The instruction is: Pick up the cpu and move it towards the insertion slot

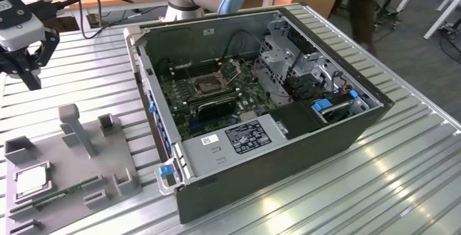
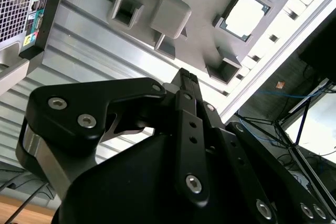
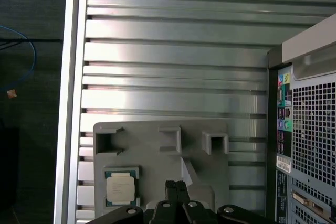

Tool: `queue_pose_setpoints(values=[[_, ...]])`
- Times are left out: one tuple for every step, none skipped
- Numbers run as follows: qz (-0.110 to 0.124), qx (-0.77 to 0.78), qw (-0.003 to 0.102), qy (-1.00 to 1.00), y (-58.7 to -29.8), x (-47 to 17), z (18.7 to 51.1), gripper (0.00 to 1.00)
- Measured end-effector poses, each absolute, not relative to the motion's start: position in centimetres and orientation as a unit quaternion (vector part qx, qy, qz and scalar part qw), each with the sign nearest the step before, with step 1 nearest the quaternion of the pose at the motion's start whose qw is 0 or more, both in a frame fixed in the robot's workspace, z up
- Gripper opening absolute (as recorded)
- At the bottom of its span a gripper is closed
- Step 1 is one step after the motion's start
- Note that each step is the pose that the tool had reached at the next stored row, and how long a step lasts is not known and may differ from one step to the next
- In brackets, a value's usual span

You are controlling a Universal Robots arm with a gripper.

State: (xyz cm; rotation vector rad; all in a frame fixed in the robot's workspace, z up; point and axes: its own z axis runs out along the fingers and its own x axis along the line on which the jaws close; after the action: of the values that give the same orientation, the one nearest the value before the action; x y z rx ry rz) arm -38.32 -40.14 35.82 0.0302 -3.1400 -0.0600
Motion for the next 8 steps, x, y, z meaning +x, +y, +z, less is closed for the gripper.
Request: queue_pose_setpoints(values=[[-0.019, 0.01, 0.0, -1.0, -40.14, -38.33, 35.82, 0.11], [-0.019, 0.01, 0.0, -1.0, -40.14, -38.33, 35.82, 0.11], [-0.019, 0.01, 0.0, -1.0, -40.14, -38.34, 35.82, 0.11], [-0.019, 0.01, 0.0, -1.0, -40.14, -38.34, 35.82, 0.11], [-0.019, 0.01, 0.0, -1.0, -40.14, -38.34, 35.82, 0.11], [-0.019, 0.01, 0.0, -1.0, -40.14, -38.34, 35.82, 0.11], [-0.019, 0.01, 0.0, -1.0, -40.14, -38.34, 35.82, 0.11], [-0.019, 0.01, 0.0, -1.0, -40.14, -38.34, 35.82, 0.11]])
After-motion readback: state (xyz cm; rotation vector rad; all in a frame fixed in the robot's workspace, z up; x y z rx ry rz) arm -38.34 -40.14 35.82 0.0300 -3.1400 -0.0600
